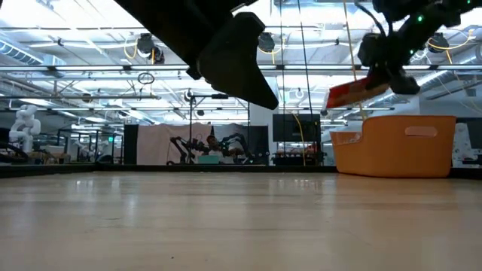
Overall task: Sort popcorn bags into baskets
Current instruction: Put the red popcorn bag into the orange container
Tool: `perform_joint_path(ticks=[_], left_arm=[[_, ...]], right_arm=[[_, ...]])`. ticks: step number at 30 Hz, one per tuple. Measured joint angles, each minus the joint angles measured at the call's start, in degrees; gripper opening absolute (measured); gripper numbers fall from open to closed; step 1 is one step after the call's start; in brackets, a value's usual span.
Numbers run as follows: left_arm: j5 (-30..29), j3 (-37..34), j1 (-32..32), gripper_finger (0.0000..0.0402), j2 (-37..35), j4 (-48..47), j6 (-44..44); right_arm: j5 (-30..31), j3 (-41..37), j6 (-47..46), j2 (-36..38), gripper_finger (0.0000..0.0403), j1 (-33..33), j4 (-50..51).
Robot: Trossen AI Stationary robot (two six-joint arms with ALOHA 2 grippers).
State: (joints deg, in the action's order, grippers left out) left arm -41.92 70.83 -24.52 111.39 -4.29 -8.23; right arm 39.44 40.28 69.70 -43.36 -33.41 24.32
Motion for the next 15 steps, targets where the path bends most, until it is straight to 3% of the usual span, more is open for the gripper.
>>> perform_joint_path(ticks=[5,15], left_arm=[[0.5,0.0,0.6,0.0132,0.0,0.0,0.0],[1.6,0.0,0.6,0.0131,0.0,0.0,0.4]], right_arm=[[-1.4,-4.0,0.0,0.3,0.0025,-5.1,-3.9],[-13.2,-4.7,-3.0,0.0,0.0025,-14.3,-4.0]])
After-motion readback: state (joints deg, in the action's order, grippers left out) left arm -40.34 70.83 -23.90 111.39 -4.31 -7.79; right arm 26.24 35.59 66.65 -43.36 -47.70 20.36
